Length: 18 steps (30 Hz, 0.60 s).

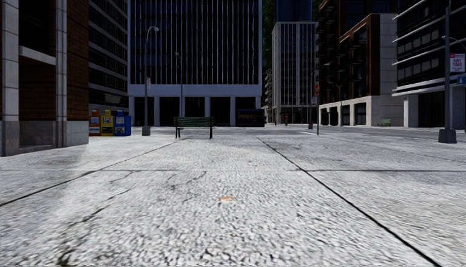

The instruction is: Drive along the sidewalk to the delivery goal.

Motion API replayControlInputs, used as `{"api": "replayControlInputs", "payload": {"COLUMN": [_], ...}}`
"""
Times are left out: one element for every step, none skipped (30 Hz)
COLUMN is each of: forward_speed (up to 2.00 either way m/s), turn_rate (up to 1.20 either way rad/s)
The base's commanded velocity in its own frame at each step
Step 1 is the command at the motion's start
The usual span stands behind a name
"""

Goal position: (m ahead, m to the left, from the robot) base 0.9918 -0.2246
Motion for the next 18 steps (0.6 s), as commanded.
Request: {"api": "replayControlInputs", "payload": {"forward_speed": [2.0,2.0,2.0,2.0,2.0,1.86,1.55,1.24,1.06,0.98,0.96,0.96,0.96,0.96,0.96,0.96,0.96,0.96], "turn_rate": [0.0,0.0,0.0,0.0,0.0,0.0,0.0,0.0,0.0,0.0,0.0,0.0,0.0,0.0,0.0,0.0,0.0,0.0]}}
